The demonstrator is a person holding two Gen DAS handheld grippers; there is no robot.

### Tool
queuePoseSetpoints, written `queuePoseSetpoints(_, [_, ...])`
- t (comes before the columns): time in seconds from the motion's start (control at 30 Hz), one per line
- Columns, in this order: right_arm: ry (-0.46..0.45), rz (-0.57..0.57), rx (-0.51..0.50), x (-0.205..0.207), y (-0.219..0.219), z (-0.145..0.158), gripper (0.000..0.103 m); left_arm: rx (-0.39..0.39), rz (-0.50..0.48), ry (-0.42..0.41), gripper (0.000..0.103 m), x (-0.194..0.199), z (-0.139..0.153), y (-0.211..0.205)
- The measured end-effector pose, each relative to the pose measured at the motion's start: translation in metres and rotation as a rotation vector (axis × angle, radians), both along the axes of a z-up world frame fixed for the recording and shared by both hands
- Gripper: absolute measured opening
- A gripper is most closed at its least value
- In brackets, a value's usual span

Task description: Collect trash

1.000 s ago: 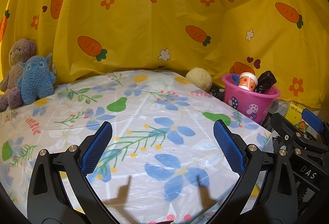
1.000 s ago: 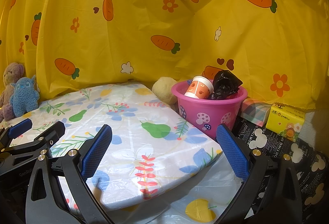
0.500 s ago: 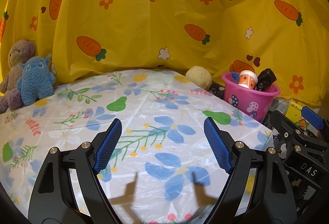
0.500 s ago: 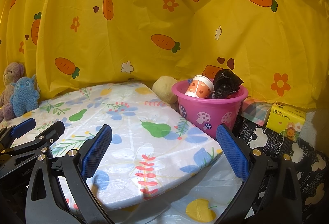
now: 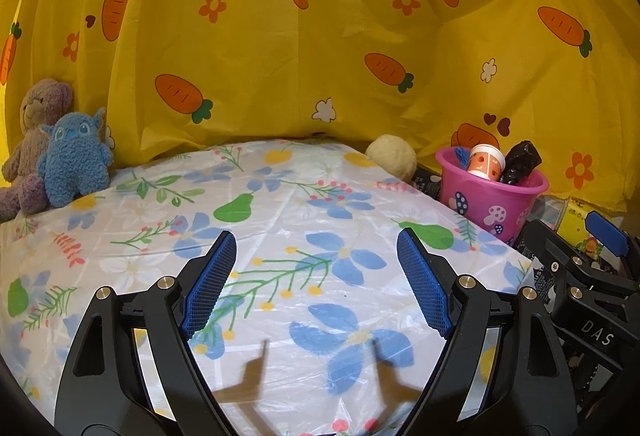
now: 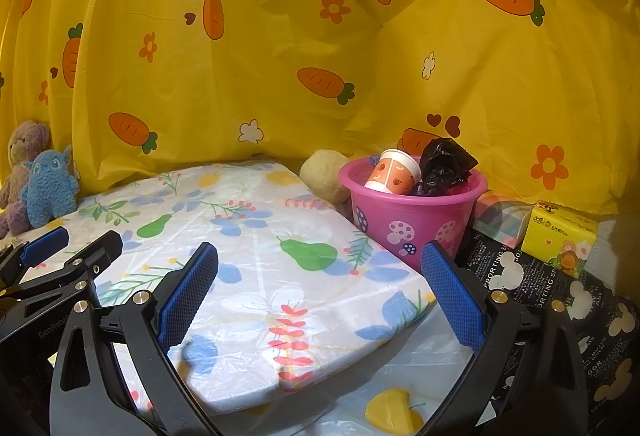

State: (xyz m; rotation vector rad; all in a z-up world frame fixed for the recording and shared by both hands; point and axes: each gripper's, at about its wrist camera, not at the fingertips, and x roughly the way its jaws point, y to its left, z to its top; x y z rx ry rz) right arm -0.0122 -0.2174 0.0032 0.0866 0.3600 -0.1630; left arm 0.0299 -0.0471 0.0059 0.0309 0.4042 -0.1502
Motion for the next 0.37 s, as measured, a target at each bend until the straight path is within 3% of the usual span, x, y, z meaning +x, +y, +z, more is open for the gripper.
queuePoseSetpoints(0.37, [-0.001, 0.004, 0.006, 0.002, 0.0071, -0.0014, 0.097, 0.004, 0.045, 0.006, 0.095, 0.0042, -0.0006, 0.0065])
